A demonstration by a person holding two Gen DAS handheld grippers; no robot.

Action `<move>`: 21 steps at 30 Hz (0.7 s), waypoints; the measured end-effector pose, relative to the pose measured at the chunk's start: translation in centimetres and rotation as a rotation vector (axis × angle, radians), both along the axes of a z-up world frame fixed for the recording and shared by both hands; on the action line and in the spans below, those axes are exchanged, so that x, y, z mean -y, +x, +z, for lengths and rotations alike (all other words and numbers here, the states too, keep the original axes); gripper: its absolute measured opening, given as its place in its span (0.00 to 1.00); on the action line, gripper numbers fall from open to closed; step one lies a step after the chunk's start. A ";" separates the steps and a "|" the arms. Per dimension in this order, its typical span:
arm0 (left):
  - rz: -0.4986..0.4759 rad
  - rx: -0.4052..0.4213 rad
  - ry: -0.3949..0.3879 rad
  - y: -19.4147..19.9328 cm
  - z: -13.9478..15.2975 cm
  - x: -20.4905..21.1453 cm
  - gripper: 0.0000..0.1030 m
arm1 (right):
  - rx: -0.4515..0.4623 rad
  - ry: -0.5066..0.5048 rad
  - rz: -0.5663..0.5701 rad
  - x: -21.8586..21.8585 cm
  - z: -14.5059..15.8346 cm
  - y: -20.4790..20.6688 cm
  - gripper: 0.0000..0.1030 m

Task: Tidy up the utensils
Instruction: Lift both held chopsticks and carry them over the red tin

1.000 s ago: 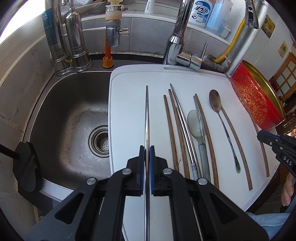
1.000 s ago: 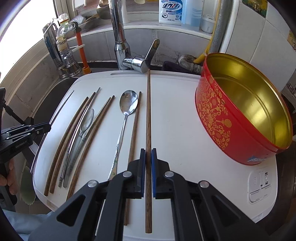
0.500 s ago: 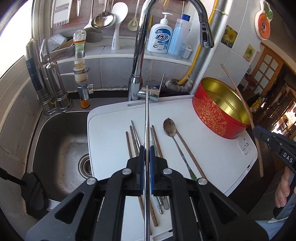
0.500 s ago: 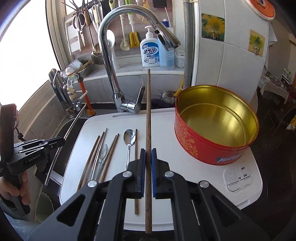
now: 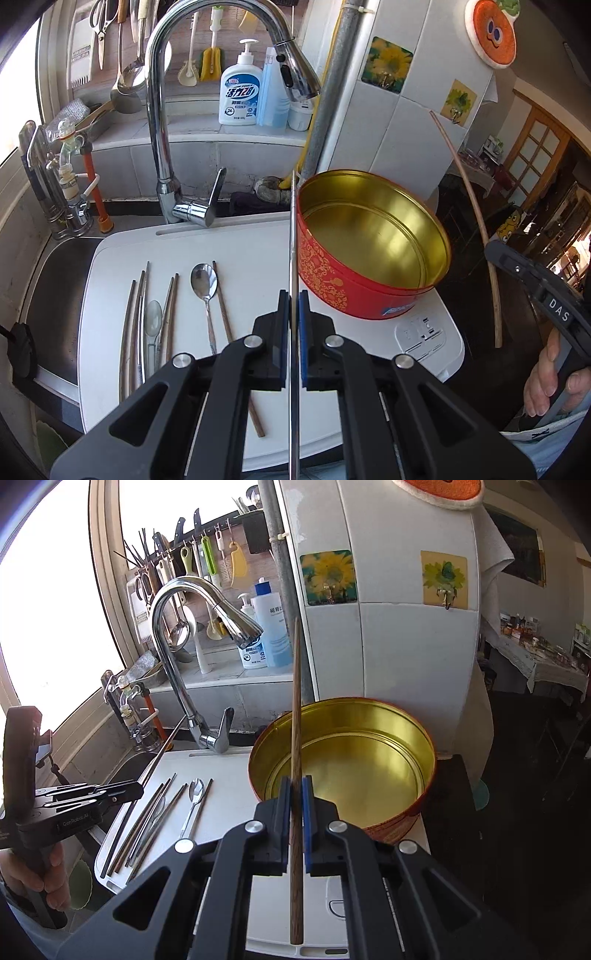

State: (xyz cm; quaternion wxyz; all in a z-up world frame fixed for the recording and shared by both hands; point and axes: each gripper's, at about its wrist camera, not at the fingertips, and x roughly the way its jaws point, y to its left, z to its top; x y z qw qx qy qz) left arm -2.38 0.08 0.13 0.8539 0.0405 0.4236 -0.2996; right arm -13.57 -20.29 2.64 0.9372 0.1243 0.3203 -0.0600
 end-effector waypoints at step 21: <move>-0.132 0.008 -0.024 9.6 0.7 15.0 0.05 | -0.074 0.074 0.001 8.3 -2.1 9.1 0.06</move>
